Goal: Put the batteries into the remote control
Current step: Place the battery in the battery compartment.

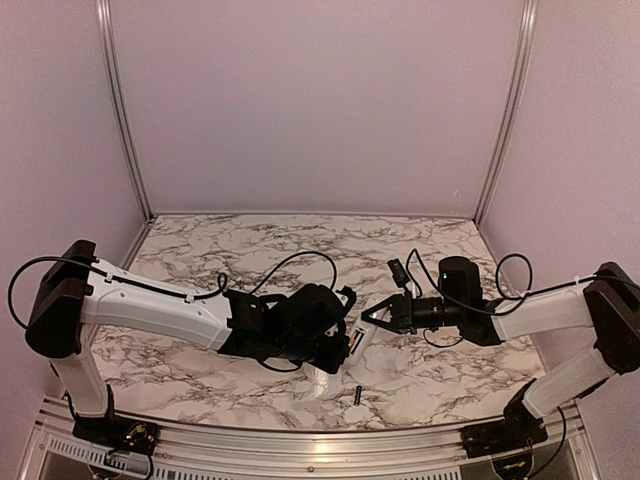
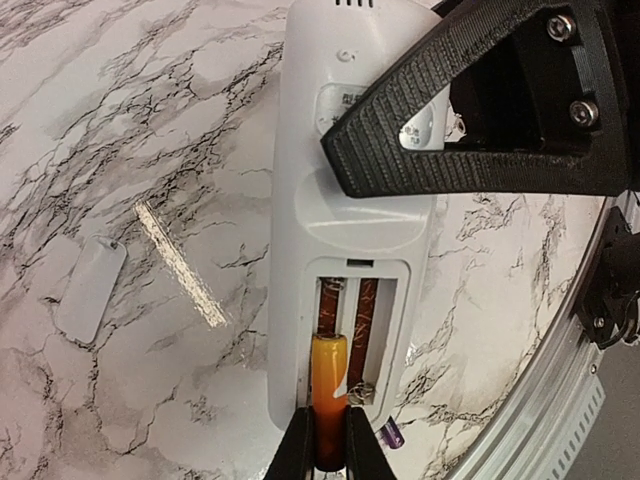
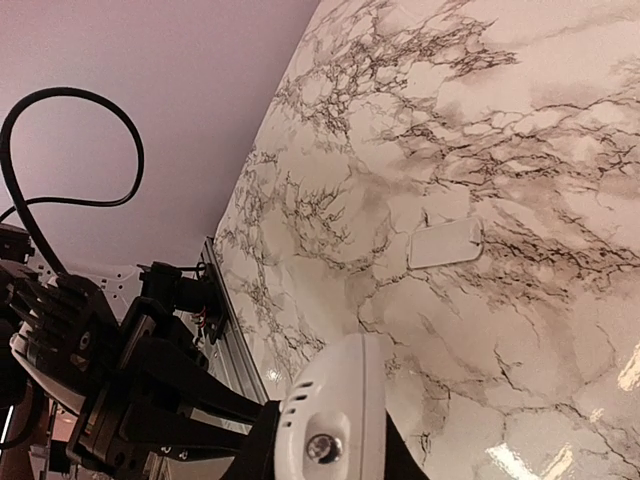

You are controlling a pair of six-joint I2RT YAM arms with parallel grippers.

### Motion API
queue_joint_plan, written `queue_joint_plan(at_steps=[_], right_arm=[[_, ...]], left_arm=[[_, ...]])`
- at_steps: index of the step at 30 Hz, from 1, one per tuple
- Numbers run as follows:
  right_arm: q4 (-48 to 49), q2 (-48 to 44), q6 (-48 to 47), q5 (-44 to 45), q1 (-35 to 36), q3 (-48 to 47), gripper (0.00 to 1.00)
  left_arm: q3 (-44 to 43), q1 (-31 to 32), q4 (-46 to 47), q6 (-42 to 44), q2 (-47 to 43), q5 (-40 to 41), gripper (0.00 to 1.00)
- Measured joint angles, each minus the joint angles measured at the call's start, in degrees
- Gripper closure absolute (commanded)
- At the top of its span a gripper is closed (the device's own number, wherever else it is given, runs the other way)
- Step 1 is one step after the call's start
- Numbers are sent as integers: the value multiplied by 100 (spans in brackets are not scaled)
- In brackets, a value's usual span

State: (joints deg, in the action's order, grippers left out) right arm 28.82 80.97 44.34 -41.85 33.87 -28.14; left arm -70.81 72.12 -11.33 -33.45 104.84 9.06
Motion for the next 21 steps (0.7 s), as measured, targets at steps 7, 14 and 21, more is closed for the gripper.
queue_joint_plan(at_steps=[7,14,21], right_arm=[[94,-2,98,46,0,57,100],[271,2,302,76,0,184,100],[498,37,560,87,-9,247,100]], left_arm=[[-289,0,-234,-92,188,111,100],[-564,4,-426,-151,339,195,100],[-778,7,-632,-192,435,306,100]])
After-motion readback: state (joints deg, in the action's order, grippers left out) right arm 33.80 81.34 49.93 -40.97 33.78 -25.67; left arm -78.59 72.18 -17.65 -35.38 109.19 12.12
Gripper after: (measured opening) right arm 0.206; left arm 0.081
